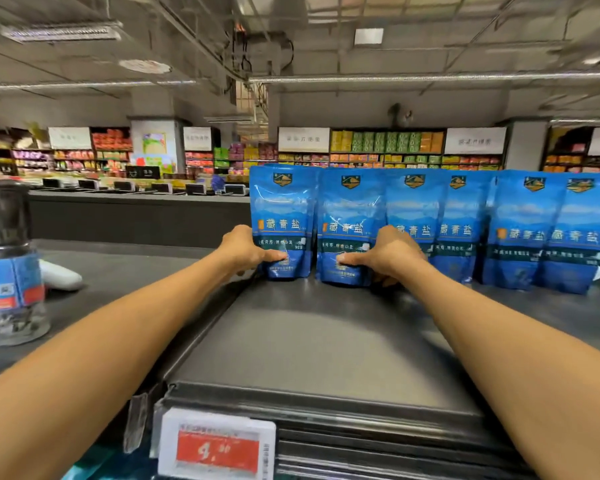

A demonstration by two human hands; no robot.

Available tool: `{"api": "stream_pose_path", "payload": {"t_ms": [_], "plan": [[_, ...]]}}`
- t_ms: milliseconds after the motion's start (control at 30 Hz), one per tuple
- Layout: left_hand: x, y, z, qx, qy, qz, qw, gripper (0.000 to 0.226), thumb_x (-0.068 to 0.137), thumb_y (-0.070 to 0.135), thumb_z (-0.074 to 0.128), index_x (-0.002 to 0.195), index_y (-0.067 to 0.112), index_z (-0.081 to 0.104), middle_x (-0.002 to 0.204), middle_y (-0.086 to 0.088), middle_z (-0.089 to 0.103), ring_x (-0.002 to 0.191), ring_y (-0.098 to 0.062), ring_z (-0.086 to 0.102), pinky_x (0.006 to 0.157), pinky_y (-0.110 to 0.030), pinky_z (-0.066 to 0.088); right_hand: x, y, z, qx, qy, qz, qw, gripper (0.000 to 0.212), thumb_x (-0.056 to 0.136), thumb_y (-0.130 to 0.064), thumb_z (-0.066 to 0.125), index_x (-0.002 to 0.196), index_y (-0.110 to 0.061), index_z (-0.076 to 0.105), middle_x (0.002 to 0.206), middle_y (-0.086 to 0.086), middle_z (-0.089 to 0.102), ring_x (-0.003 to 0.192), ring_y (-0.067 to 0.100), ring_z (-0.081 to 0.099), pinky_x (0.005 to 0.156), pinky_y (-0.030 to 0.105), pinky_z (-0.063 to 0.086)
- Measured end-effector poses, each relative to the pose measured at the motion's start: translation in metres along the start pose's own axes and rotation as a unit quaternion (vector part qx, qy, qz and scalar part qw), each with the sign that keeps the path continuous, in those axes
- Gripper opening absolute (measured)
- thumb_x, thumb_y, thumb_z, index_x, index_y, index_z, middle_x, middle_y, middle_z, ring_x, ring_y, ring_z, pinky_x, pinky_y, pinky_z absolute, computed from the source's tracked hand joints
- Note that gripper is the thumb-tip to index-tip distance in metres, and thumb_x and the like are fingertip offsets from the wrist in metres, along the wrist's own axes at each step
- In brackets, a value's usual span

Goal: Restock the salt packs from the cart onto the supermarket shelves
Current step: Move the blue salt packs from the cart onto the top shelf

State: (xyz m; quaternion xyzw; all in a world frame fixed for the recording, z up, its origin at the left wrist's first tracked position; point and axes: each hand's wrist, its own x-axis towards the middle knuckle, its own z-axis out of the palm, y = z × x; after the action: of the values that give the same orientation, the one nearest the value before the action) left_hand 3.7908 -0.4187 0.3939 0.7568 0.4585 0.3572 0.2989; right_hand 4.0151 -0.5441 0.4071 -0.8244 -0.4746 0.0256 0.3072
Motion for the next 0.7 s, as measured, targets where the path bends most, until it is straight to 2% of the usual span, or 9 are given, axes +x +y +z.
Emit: {"api": "stream_pose_path", "payload": {"t_ms": [100,200,267,333,400,500,567,633,700], "plan": [[-0.001,0.001,0.005,-0.02,-0.022,0.015,0.999,0.039,0.075,0.03,0.084,0.106,0.016,0.065,0.093,-0.005,0.073,0.061,-0.016,0.065,0.051,-0.024,0.054,-0.002,-0.003,0.0,-0.05,0.022,-0.018,0.998,0.069,0.057,-0.074,0.079,0.07,-0.011,0.053,0.042,-0.001,0.062,0.044,0.015,0.063,0.048,0.026,0.043],[-0.001,0.0,0.005,-0.024,-0.018,0.03,0.999,0.037,0.077,0.028,0.082,0.107,0.019,0.063,0.096,-0.003,0.072,0.062,-0.018,0.068,0.052,-0.022,0.056,0.0,-0.005,0.002,0.047,0.001,-0.018,0.999,0.059,0.059,-0.052,0.088,0.069,-0.01,0.047,0.037,0.0,0.059,0.04,0.016,0.065,0.044,0.027,0.046],[-0.001,-0.001,0.005,-0.027,-0.015,0.04,0.999,0.036,0.078,0.027,0.082,0.106,0.021,0.061,0.094,0.001,0.07,0.065,-0.018,0.07,0.053,-0.021,0.057,0.0,-0.005,0.004,0.06,0.0,-0.016,0.998,0.055,0.06,-0.045,0.089,0.069,-0.011,0.046,0.043,0.003,0.064,0.047,0.017,0.07,0.05,0.03,0.053],[-0.001,-0.002,0.006,-0.024,-0.01,0.044,0.999,0.034,0.078,0.027,0.082,0.102,0.022,0.059,0.092,0.001,0.069,0.066,-0.018,0.071,0.053,-0.022,0.058,-0.002,-0.005,0.007,0.059,0.017,-0.025,0.998,0.055,0.061,-0.042,0.089,0.067,-0.011,0.044,0.057,0.011,0.07,0.054,0.021,0.073,0.065,0.039,0.061],[0.001,-0.005,0.007,-0.025,-0.01,0.034,0.999,0.035,0.077,0.027,0.082,0.098,0.018,0.056,0.093,-0.004,0.069,0.071,-0.02,0.071,0.054,-0.026,0.059,-0.005,-0.004,0.009,0.052,0.033,-0.042,0.997,0.056,0.063,-0.043,0.089,0.068,-0.011,0.044,0.072,0.018,0.071,0.063,0.027,0.074,0.075,0.047,0.06],[0.005,-0.007,0.009,-0.026,0.001,0.015,1.0,0.055,0.076,0.029,0.083,0.112,0.008,0.047,0.098,-0.011,0.065,0.08,-0.022,0.07,0.055,-0.03,0.059,-0.009,-0.003,0.011,0.02,0.042,-0.068,0.997,0.057,0.066,-0.051,0.085,0.079,-0.006,0.052,0.099,0.018,0.069,0.087,0.035,0.07,0.086,0.048,0.056],[0.006,-0.01,0.009,-0.013,0.003,0.022,1.0,0.064,0.074,0.033,0.084,0.117,0.008,0.043,0.097,-0.009,0.064,0.079,-0.019,0.068,0.054,-0.028,0.056,-0.009,-0.001,0.013,0.011,0.047,-0.08,0.996,0.06,0.066,-0.055,0.082,0.083,-0.005,0.055,0.096,0.018,0.07,0.088,0.035,0.069,0.087,0.046,0.056],[0.006,-0.014,0.008,0.013,-0.002,0.041,0.999,0.068,0.069,0.041,0.085,0.114,0.014,0.043,0.091,-0.002,0.065,0.075,-0.013,0.067,0.051,-0.023,0.052,-0.01,0.001,0.014,0.027,0.051,-0.077,0.995,0.059,0.066,-0.055,0.083,0.079,-0.006,0.052,0.079,0.019,0.07,0.08,0.033,0.07,0.084,0.046,0.057],[0.007,-0.015,0.007,0.035,-0.003,0.047,0.998,0.072,0.063,0.047,0.088,0.111,0.017,0.044,0.092,0.004,0.064,0.077,-0.01,0.065,0.056,-0.022,0.049,-0.01,0.003,0.014,0.048,0.045,-0.069,0.995,0.058,0.065,-0.053,0.086,0.075,-0.008,0.05,0.074,0.017,0.07,0.079,0.032,0.07,0.082,0.048,0.057]]}}
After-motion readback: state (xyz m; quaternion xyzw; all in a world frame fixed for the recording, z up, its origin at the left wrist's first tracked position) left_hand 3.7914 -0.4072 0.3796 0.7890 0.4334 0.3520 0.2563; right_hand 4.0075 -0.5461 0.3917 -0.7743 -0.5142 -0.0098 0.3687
